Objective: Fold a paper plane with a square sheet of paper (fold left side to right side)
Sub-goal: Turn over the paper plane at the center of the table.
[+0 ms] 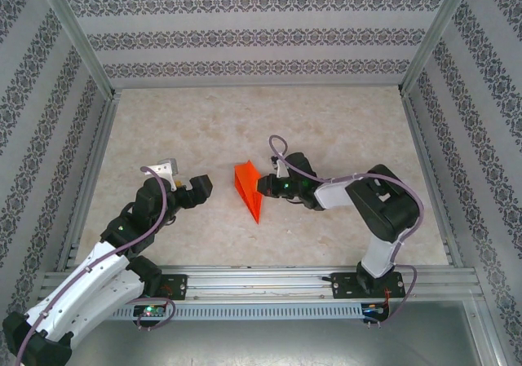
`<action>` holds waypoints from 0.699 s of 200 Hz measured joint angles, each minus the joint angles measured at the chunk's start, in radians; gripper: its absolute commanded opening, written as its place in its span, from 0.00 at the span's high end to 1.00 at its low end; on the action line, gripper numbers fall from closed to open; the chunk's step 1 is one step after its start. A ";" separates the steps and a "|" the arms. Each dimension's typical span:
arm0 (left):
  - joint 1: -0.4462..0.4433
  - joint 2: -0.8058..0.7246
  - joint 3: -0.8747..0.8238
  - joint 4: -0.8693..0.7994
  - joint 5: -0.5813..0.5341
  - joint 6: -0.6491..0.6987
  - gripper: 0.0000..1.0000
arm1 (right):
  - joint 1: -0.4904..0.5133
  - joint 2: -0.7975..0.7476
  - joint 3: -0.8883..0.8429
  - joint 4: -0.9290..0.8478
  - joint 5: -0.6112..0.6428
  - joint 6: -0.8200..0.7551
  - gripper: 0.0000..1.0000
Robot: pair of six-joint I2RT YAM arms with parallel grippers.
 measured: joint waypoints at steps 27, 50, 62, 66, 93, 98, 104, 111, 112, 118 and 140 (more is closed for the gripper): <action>0.005 0.005 -0.011 0.002 0.006 -0.010 0.03 | 0.000 0.066 -0.001 0.051 0.002 0.000 0.98; 0.005 0.015 -0.019 0.003 0.017 -0.014 0.03 | 0.000 0.082 -0.011 0.091 0.001 0.001 0.96; 0.005 0.020 -0.021 0.003 0.022 -0.015 0.03 | -0.003 0.082 -0.017 0.102 0.003 0.001 0.94; 0.005 0.022 -0.022 0.003 0.024 -0.015 0.03 | -0.005 0.082 -0.018 0.106 0.003 0.001 0.94; 0.005 0.027 -0.023 0.006 0.028 -0.017 0.03 | -0.006 0.079 -0.025 0.113 0.004 0.000 0.88; 0.005 0.028 -0.023 0.006 0.028 -0.018 0.03 | -0.006 0.078 -0.027 0.114 0.004 0.000 0.86; 0.005 0.031 -0.023 0.006 0.029 -0.018 0.03 | -0.007 0.076 -0.029 0.116 0.004 0.000 0.84; 0.005 0.033 -0.023 0.006 0.029 -0.018 0.03 | -0.007 0.072 -0.031 0.118 0.004 0.000 0.82; 0.005 0.033 -0.023 0.006 0.029 -0.018 0.03 | -0.007 0.072 -0.031 0.118 0.004 0.000 0.82; 0.005 0.035 -0.024 0.006 0.031 -0.018 0.03 | -0.006 0.069 -0.033 0.121 0.004 0.000 0.81; 0.005 0.041 -0.024 0.006 0.036 -0.018 0.03 | -0.013 0.060 -0.038 0.120 0.004 0.000 0.78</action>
